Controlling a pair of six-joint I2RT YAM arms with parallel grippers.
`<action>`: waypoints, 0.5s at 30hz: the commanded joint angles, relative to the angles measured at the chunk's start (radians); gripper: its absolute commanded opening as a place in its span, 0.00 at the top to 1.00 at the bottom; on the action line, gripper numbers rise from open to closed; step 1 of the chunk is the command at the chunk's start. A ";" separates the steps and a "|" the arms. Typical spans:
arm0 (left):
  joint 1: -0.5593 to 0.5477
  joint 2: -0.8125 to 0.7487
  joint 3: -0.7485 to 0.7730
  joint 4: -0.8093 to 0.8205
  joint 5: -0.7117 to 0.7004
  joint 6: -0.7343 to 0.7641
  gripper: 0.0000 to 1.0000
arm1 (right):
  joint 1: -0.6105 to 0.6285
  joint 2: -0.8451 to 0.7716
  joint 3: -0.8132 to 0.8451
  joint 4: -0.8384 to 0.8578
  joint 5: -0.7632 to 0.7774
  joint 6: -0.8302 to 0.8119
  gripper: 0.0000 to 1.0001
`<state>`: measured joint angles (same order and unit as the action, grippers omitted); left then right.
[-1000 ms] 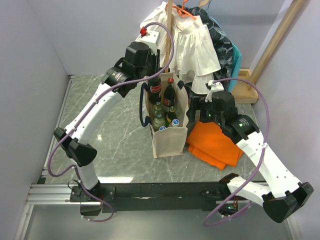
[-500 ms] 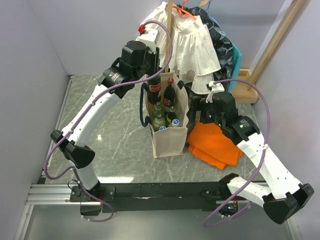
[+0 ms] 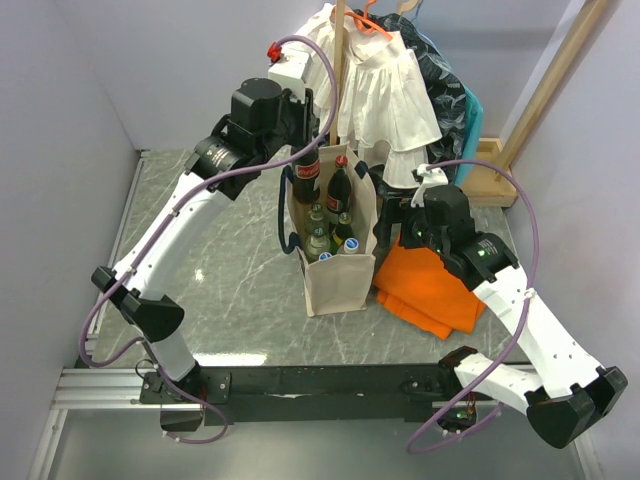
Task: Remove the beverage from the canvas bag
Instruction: Take out the drink from the canvas bag.
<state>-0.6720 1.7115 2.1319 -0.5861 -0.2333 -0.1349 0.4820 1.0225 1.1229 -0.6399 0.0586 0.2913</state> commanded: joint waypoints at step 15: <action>-0.009 -0.168 0.117 0.333 -0.001 0.040 0.99 | 0.004 -0.012 -0.006 0.034 -0.020 0.002 0.00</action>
<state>-0.6762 1.6527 2.1361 -0.5426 -0.2333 -0.1177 0.4820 1.0229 1.1198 -0.6361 0.0402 0.2939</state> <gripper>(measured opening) 0.375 0.998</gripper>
